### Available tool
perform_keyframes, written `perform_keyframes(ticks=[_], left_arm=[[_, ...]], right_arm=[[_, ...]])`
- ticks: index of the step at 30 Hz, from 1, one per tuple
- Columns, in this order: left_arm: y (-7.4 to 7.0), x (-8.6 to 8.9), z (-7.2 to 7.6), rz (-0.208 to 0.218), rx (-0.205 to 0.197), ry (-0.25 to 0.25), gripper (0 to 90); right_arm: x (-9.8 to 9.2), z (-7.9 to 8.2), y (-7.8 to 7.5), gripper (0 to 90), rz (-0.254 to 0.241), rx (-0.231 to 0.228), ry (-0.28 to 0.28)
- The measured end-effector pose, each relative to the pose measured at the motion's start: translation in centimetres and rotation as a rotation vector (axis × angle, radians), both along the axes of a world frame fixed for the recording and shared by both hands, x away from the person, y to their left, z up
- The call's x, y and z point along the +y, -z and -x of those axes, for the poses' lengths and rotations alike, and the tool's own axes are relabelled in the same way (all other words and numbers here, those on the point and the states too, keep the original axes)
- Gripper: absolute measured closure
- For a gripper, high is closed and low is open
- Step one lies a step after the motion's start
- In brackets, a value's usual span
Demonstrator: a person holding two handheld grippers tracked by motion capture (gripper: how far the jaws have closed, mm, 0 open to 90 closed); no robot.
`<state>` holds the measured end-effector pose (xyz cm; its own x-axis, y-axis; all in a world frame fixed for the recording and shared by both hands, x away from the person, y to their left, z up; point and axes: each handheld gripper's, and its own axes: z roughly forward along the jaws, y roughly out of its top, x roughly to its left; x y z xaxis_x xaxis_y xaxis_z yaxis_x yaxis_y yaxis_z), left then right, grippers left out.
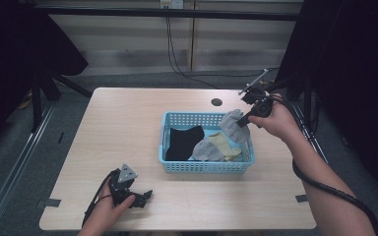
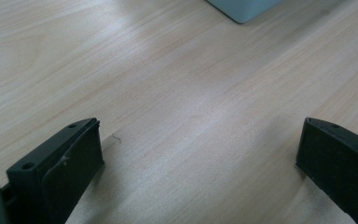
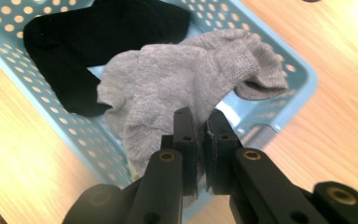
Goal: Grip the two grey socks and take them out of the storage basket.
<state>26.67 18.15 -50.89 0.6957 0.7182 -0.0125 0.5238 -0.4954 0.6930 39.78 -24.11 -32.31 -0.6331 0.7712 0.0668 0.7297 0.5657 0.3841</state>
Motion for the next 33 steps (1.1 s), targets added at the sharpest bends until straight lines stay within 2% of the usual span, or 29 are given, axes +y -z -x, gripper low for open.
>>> perform_keyframes(ticks=[4, 5, 11, 12, 13, 14, 15, 18, 19, 22, 23, 24, 29, 30, 31, 33], left_arm=[[0.0, 0.0, 0.0, 0.0, 0.0, 0.0, 0.0], [0.0, 0.0, 0.0, 0.0, 0.0, 0.0, 0.0], [0.0, 0.0, 0.0, 0.0, 0.0, 0.0, 0.0], [0.0, 0.0, 0.0, 0.0, 0.0, 0.0, 0.0], [0.0, 0.0, 0.0, 0.0, 0.0, 0.0, 0.0], [0.0, 0.0, 0.0, 0.0, 0.0, 0.0, 0.0], [0.0, 0.0, 0.0, 0.0, 0.0, 0.0, 0.0], [0.0, 0.0, 0.0, 0.002, -0.002, -0.001, 0.0], [0.0, 0.0, 0.0, 0.002, -0.002, -0.001, 0.0], [0.0, 0.0, 0.0, 0.002, -0.002, -0.001, 0.0], [0.0, 0.0, 0.0, 0.002, -0.003, -0.002, 0.0], [0.0, 0.0, 0.0, 0.002, -0.003, -0.002, 0.0], [0.0, 0.0, 0.0, 0.002, -0.003, -0.001, 0.0], [0.0, 0.0, 0.0, 0.002, -0.003, -0.001, 0.0], [0.0, 0.0, 0.0, 0.004, -0.002, -0.003, 0.0], [0.0, 0.0, 0.0, 0.004, -0.002, -0.002, 0.0]], right_arm=[[-2.0, 0.3, -0.5, 84.8, -0.013, -0.01, 0.029], [-2.0, 0.3, -0.5, 84.8, -0.013, -0.01, 0.029], [-4.8, 0.8, -1.0, 84.8, -0.009, -0.024, 0.074], [-4.8, 0.8, -1.0, 84.8, -0.009, -0.024, 0.074], [-5.7, 0.9, -1.1, 84.8, -0.007, -0.027, 0.091], [-5.7, 0.9, -1.1, 84.8, -0.007, -0.027, 0.091], [-6.5, 1.0, -1.1, 84.8, -0.004, -0.033, 0.105], [-7.3, 1.1, -1.1, 84.7, -0.002, -0.028, 0.121], [-8.1, 1.3, -0.8, 84.8, -0.003, -0.028, 0.134], [-8.8, 1.4, -0.5, 84.7, 0.004, -0.027, 0.145], [-9.3, 1.5, 0.1, 84.7, 0.004, -0.023, 0.157], [-9.3, 1.5, 0.1, 84.7, 0.004, -0.023, 0.157], [-10.1, 1.8, 2.1, 84.5, 0.013, -0.001, 0.17], [-10.1, 1.8, 2.1, 84.5, 0.013, -0.001, 0.17], [-10.3, 1.8, 2.9, 84.4, 0.015, 0.005, 0.169], [-10.3, 1.8, 3.2, 84.3, 0.018, 0.01, 0.172]])
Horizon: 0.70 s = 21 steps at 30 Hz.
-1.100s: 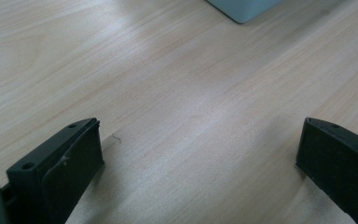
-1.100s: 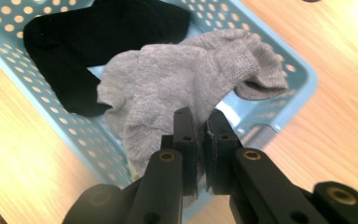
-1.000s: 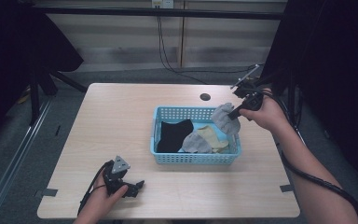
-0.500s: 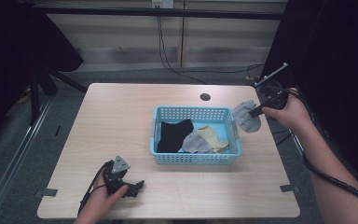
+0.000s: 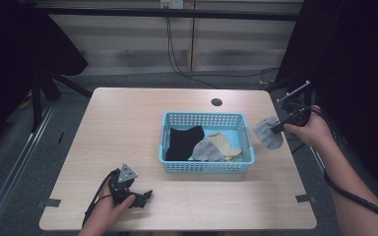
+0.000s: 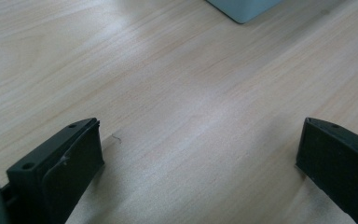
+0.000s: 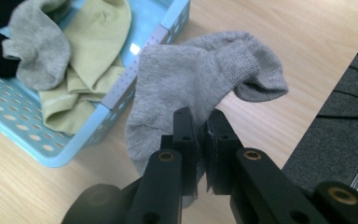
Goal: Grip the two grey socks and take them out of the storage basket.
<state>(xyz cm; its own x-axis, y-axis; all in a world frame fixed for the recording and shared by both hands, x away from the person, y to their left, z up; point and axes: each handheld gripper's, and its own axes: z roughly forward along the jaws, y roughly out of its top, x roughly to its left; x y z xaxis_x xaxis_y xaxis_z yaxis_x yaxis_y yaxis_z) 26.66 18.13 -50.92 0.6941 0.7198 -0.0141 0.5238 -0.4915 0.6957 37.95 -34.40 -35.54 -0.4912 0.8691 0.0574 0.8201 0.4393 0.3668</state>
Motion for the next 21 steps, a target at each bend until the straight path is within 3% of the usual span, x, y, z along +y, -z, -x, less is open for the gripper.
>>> perform_keyframes(ticks=[11, 17, 18, 21], left_arm=[[0.0, 0.1, 0.0, -0.008, 0.002, 0.007, 0.0], [0.0, 0.1, 0.0, -0.008, 0.002, 0.007, 0.0], [0.0, 0.1, 0.0, -0.009, 0.002, 0.007, 0.0], [0.0, 0.1, 0.0, -0.008, 0.002, 0.007, 0.0]], right_arm=[[0.5, 0.3, 4.5, 82.8, 0.046, 0.054, -0.018], [0.7, 0.4, 5.7, 75.3, 0.029, 0.078, -0.014], [0.8, 0.4, 5.8, 70.3, 0.039, 0.098, -0.003], [0.8, 0.4, 5.8, 67.2, 0.052, 0.095, -0.003]])
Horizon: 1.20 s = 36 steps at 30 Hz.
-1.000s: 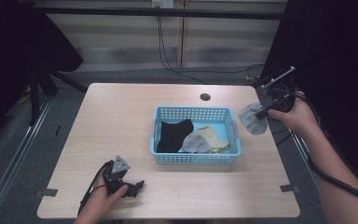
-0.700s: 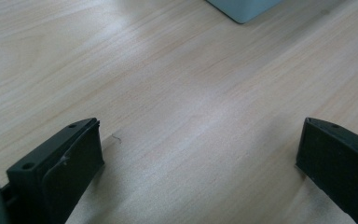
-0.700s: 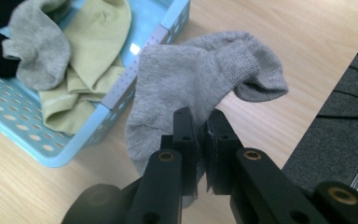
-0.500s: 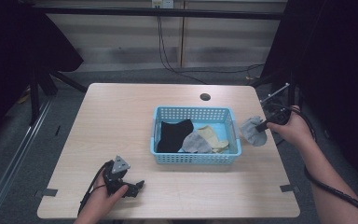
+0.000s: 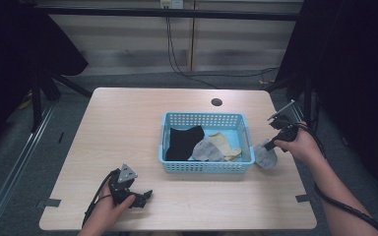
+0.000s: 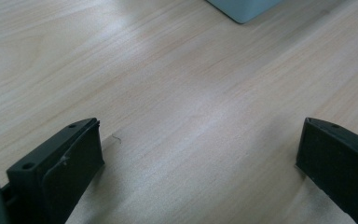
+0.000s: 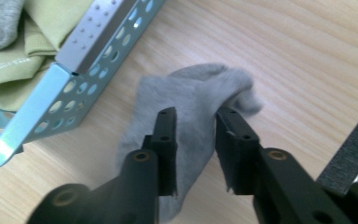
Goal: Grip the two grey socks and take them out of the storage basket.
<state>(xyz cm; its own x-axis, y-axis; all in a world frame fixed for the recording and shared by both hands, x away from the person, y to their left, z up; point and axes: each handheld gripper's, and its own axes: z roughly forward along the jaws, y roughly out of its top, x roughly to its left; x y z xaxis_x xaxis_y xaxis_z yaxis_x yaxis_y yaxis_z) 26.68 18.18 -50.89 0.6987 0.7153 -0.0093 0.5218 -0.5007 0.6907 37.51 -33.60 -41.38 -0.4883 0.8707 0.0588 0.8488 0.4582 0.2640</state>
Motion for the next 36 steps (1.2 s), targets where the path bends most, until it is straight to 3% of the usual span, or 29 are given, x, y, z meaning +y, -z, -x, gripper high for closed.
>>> perform_keyframes(ticks=[9, 15, 19, 23, 36], left_arm=[[0.0, 0.0, 0.0, 0.0, 0.0, 0.0, 0.0], [0.0, -0.1, 0.0, 0.009, -0.001, -0.007, 0.0], [0.0, -0.1, 0.0, 0.009, -0.002, -0.007, 0.0], [0.0, -0.1, 0.0, 0.009, -0.002, -0.007, 0.0], [0.0, 0.0, 0.0, 0.006, -0.003, -0.005, 0.0]], right_arm=[[-0.2, 0.2, -0.5, 56.9, 0.007, -0.019, 0.009], [0.5, 0.2, -2.9, 51.5, 0.038, -0.05, -0.01], [2.2, 0.1, -4.6, 48.8, 0.02, -0.07, -0.04], [3.6, 0.0, -5.2, 47.0, 0.002, -0.081, -0.061], [9.2, -1.4, -4.7, 38.7, -0.046, -0.079, -0.135]])
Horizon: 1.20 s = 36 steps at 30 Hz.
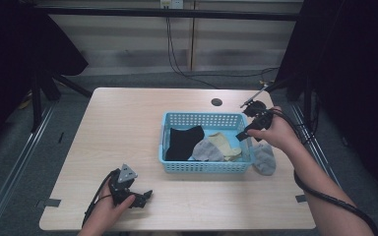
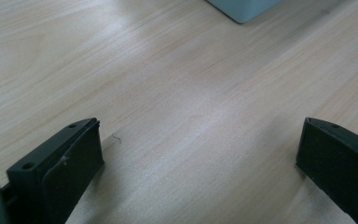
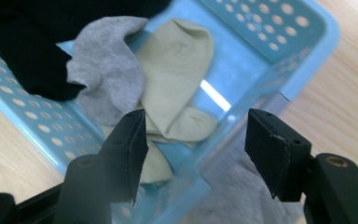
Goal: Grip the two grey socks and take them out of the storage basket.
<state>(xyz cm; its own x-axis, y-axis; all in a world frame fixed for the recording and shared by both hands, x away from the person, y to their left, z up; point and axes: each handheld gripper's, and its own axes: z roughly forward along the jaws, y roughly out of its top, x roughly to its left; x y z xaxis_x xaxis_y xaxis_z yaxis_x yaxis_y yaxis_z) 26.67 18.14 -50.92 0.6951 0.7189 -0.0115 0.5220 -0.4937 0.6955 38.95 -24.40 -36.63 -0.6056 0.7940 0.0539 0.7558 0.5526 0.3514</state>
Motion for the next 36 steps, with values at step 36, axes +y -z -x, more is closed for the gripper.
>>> perform_keyframes(ticks=[36], left_arm=[[0.0, 0.0, 0.0, 0.002, 0.002, 0.0, 0.0]], right_arm=[[7.8, -2.1, 8.1, 39.2, 0.015, 0.101, -0.093]])
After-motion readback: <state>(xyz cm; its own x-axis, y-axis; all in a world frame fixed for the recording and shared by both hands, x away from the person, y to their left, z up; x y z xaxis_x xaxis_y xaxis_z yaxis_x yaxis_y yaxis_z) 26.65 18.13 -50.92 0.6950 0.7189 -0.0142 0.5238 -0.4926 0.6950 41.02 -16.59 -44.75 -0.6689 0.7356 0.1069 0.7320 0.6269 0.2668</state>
